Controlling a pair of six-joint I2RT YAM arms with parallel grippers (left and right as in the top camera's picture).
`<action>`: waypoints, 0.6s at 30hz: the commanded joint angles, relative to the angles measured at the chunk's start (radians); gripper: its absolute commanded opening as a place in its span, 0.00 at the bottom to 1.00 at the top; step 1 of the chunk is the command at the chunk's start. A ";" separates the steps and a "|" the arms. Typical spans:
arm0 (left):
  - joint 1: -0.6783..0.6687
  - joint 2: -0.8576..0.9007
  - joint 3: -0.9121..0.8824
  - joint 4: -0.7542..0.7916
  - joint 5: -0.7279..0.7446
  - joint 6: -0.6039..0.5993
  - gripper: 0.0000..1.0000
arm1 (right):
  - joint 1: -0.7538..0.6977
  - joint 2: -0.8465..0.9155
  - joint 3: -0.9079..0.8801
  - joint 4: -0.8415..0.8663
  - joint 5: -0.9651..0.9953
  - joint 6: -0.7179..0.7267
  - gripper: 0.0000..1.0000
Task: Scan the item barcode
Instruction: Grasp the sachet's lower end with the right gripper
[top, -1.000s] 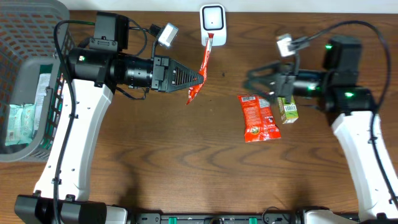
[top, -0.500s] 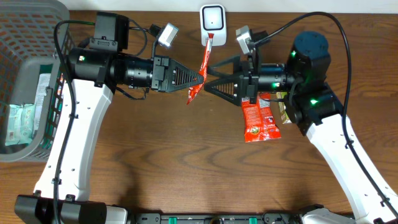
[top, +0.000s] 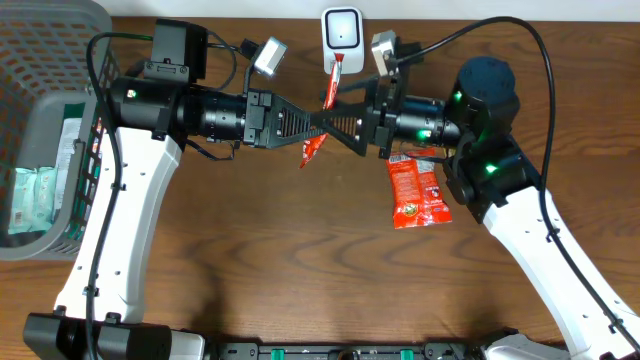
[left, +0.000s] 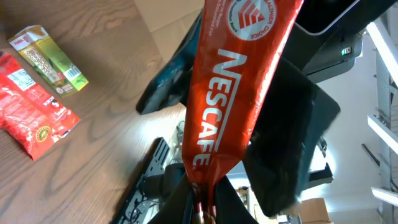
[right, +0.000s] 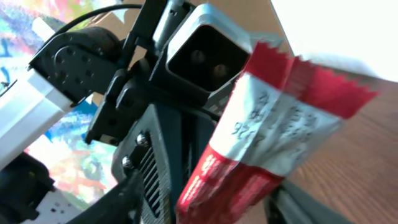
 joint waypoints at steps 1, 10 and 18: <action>-0.003 0.006 -0.004 -0.002 0.024 0.003 0.08 | 0.010 0.005 0.006 -0.006 0.027 0.005 0.49; -0.003 0.006 -0.004 0.003 0.021 0.006 0.08 | 0.011 0.006 0.005 -0.045 0.033 -0.060 0.31; -0.003 0.006 -0.004 0.026 -0.044 0.005 0.13 | 0.010 0.007 0.005 -0.051 0.072 -0.076 0.15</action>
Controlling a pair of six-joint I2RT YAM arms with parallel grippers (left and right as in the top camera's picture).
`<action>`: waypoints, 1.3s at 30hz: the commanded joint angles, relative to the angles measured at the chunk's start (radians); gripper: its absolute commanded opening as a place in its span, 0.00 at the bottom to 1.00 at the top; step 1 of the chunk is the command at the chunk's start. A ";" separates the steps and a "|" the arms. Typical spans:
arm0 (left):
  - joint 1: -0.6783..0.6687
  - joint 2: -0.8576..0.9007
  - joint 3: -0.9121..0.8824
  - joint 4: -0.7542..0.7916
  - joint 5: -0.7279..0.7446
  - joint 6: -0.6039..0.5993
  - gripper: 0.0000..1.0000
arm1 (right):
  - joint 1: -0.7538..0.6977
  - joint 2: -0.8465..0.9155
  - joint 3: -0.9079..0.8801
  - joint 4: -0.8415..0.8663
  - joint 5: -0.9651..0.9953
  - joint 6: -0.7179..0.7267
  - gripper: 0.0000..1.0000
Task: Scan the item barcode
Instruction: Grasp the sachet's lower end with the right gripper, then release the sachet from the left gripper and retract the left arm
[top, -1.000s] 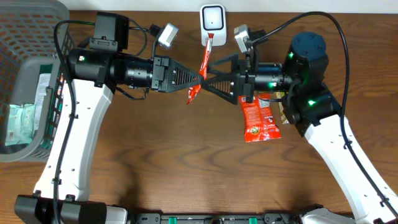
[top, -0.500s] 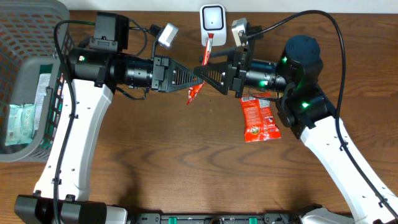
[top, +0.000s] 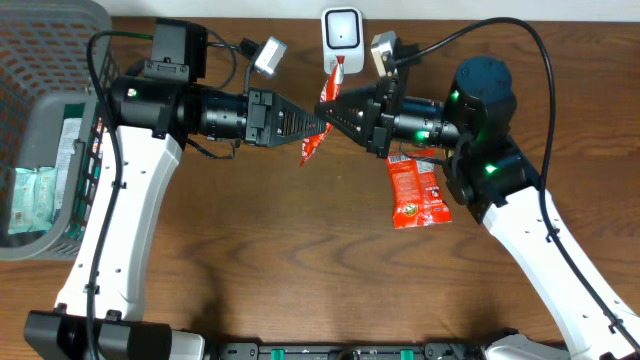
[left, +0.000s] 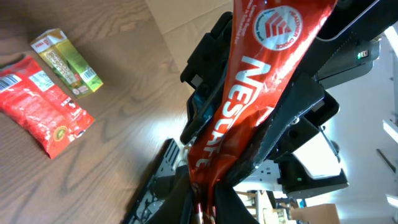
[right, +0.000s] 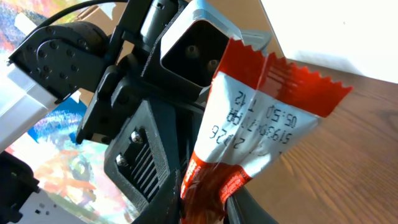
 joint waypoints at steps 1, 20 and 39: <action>-0.003 0.000 -0.004 0.024 0.002 0.005 0.16 | 0.010 0.006 0.005 -0.013 0.050 -0.036 0.15; 0.111 0.000 -0.004 0.148 -0.848 -0.173 0.56 | 0.012 0.011 0.219 -0.682 0.570 -0.200 0.02; 0.111 0.000 -0.004 -0.020 -1.225 -0.243 0.56 | 0.206 0.674 0.503 -1.262 1.002 -0.183 0.01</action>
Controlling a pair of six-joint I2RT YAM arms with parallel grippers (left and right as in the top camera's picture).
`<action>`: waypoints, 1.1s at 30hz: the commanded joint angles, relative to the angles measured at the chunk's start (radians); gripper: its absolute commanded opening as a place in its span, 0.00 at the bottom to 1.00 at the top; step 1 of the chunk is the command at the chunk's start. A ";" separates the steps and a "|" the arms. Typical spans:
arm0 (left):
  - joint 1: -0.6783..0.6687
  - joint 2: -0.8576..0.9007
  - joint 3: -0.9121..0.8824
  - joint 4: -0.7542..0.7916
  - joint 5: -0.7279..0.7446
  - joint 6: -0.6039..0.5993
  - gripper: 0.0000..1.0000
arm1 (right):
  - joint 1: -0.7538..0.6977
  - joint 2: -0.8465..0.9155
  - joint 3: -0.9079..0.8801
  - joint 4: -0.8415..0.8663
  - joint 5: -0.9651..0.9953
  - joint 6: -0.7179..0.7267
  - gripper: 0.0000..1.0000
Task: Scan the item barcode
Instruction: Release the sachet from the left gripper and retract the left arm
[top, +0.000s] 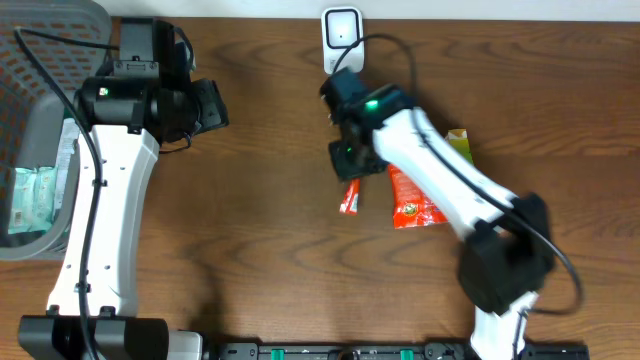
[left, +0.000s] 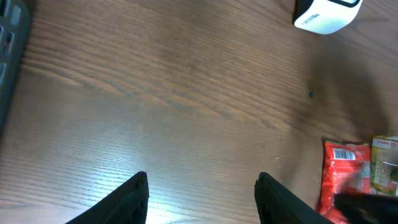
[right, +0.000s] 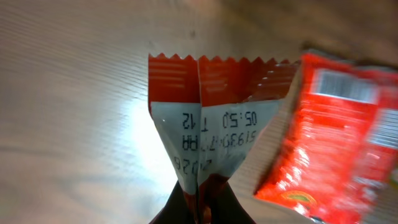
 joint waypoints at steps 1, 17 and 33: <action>0.002 0.000 -0.002 -0.006 -0.026 -0.006 0.56 | 0.013 0.100 0.006 0.014 0.067 0.014 0.01; 0.002 0.000 -0.002 -0.007 -0.026 -0.006 0.56 | -0.001 0.193 0.197 -0.043 0.024 -0.057 0.95; 0.002 0.000 -0.002 -0.019 -0.026 -0.005 0.56 | -0.102 0.176 0.138 -0.006 -0.030 -0.030 0.01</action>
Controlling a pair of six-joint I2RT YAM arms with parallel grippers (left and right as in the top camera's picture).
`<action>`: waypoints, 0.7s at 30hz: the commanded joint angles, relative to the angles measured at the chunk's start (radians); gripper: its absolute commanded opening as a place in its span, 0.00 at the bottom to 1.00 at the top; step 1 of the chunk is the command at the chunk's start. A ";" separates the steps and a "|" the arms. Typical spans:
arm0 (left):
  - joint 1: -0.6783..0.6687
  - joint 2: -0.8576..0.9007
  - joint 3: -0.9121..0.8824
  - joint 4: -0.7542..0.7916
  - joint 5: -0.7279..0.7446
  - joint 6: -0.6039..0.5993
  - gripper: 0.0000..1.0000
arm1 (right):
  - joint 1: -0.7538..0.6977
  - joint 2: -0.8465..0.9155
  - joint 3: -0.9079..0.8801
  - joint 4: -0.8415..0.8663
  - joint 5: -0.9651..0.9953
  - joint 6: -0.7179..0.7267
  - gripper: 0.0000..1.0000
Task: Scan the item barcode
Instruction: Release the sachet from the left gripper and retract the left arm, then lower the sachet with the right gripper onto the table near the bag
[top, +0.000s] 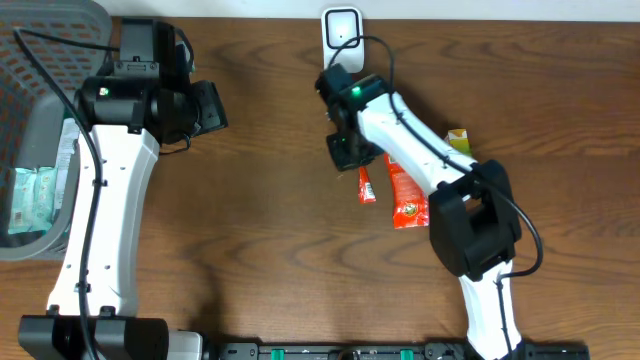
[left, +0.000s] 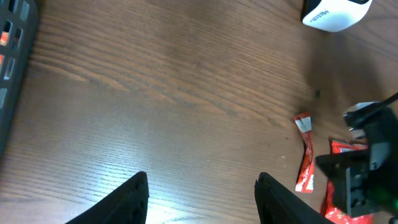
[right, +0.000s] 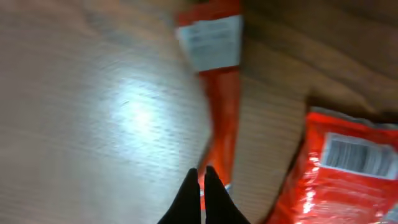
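Observation:
A red Nescafe sachet (top: 366, 185) lies flat on the wooden table, just left of a red snack packet (top: 408, 195). My right gripper (top: 343, 152) hangs over the sachet's upper end. In the right wrist view the sachet (right: 217, 93) runs away from the gripper (right: 203, 186), whose fingers are shut, with nothing seen between them. The white barcode scanner (top: 341, 27) stands at the table's far edge. My left gripper (top: 215, 105) is open at the upper left, far from the sachet (left: 304, 152), with empty jaws (left: 205, 199).
A green packet (top: 458, 140) lies right of the red packet. A grey basket (top: 40, 150) holding wrapped items stands at the left edge. The scanner (left: 336, 14) and the right arm (left: 367, 168) show in the left wrist view.
The sachet was pinched in my right gripper above the table; now it lies on the wood beside the red packet, out of the fingers. The left arm has not moved.
Both grippers met near the scanner, the left shut on the sachet's lower end and the right open around its top. The right then shut on it. Later the left was open and drawn back, the right held the sachet alone over the table. Now it lies there.

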 joint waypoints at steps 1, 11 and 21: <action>0.002 0.000 -0.002 -0.005 -0.009 -0.005 0.56 | -0.050 -0.028 -0.016 0.004 -0.053 0.013 0.01; 0.002 0.005 -0.002 -0.006 -0.009 -0.005 0.56 | -0.063 -0.028 -0.217 0.199 -0.108 0.017 0.01; 0.002 0.044 -0.002 -0.006 -0.009 -0.005 0.56 | -0.069 -0.114 -0.164 0.174 -0.113 -0.021 0.01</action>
